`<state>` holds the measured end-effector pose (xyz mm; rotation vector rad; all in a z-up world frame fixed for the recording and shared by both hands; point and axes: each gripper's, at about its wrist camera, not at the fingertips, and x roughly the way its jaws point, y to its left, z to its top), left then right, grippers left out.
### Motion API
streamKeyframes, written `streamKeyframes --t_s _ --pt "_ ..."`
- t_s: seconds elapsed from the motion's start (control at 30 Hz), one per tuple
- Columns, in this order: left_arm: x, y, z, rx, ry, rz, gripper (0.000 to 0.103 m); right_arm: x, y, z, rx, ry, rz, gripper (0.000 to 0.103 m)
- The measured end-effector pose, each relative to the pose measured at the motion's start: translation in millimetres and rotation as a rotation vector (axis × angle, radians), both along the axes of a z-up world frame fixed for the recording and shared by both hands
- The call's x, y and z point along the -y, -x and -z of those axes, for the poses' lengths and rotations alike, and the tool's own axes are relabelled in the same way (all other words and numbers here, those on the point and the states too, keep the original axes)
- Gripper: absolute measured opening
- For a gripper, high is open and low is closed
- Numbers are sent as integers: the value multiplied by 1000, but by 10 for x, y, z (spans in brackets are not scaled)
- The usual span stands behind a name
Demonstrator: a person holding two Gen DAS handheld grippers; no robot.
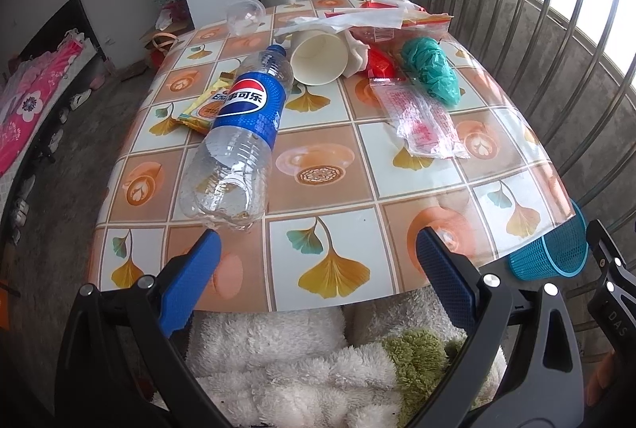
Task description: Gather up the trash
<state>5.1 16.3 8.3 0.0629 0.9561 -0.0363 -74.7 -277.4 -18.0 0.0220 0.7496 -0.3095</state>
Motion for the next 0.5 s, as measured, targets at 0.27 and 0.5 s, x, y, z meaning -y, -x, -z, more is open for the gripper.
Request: streamKeyframes --t_s 0.27,0.5 --pt "13 5 4 0 0 2 94 -10 0 -1 0 -1 -1 97" --pt "-4 5 2 -1 -2 3 94 -21 -10 4 0 -4 0 97"
